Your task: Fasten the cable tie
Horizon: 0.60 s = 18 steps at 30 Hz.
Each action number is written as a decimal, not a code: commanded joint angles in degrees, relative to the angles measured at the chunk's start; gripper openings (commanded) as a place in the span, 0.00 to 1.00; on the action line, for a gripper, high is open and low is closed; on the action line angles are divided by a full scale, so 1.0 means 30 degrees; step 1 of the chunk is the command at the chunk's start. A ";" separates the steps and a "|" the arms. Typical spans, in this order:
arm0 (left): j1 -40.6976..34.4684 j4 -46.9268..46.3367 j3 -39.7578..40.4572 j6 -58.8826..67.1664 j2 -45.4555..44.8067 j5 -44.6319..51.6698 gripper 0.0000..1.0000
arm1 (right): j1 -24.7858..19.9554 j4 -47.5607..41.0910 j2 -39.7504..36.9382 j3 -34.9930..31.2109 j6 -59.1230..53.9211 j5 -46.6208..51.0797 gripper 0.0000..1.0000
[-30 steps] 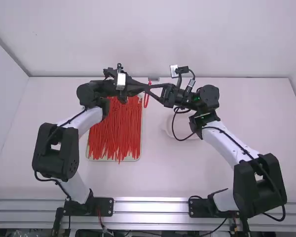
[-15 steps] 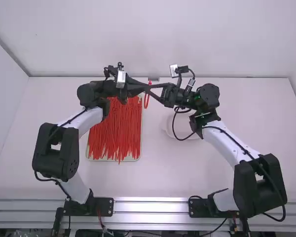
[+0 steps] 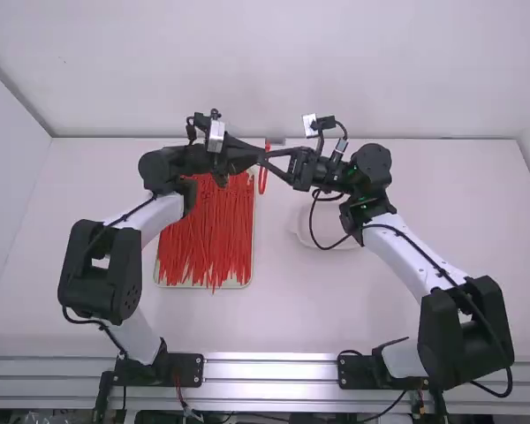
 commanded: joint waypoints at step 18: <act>0.0248 0.0430 -0.0095 -0.0634 -0.0663 0.0211 0.01 | -0.0080 -0.0160 0.0007 0.0678 -0.0262 0.1647 0.19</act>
